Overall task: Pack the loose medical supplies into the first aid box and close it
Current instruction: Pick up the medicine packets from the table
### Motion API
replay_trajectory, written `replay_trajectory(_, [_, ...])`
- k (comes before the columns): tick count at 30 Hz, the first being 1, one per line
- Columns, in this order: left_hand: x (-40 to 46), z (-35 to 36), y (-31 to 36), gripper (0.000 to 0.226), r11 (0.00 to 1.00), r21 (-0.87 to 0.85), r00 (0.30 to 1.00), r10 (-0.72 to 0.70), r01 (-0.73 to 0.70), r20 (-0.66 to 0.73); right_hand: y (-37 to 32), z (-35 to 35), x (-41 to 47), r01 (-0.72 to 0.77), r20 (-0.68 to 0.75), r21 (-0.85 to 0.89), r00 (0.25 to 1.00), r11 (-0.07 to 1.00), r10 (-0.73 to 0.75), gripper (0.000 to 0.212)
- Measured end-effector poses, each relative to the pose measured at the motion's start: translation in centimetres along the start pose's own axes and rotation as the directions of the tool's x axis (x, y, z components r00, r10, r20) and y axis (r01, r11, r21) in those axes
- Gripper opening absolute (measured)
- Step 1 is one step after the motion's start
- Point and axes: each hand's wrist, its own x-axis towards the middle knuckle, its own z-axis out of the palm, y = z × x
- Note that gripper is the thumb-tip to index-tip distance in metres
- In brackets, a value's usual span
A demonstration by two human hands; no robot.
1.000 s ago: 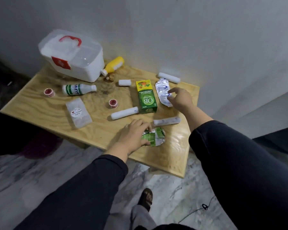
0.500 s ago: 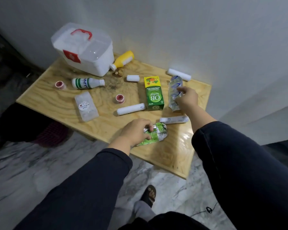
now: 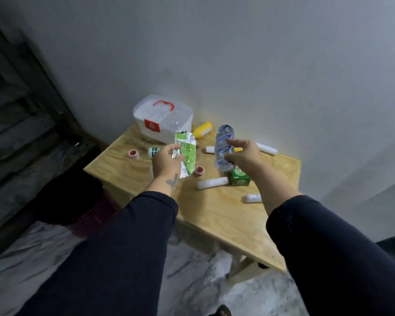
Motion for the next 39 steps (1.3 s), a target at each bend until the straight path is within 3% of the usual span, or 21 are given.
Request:
replay_trajectory(9, [4.0, -15.7, -6.7, 0.032, 0.993, -0.052, 0.982, -0.112, 0.105, -0.151, -9.1, 17.2, -4.0, 0.116, 0.151, -0.05, 0.983, 0.992, -0.108, 0.05])
replay_trajectory(20, [9.3, -31.5, -20.1, 0.036, 0.954, -0.074, 0.91, -0.299, 0.29, -0.287, -14.8, 38.8, -5.3, 0.167, 0.393, -0.14, 0.914, 0.976, -0.1, 0.04])
replay_trajectory(32, [22.5, -35.6, -32.5, 0.037, 0.851, -0.017, 0.824, -0.513, 0.525, -0.24, -13.0, 58.5, 5.6, 0.121, 0.566, -0.327, 0.819, 0.937, 0.092, 0.039])
replay_trajectory(39, [30.3, -34.2, -42.7, 0.05, 0.716, -0.052, 0.704, -0.695, 0.696, -0.149, -7.8, 70.1, 12.5, 0.061, 0.551, -0.459, 0.802, 0.887, 0.23, 0.039])
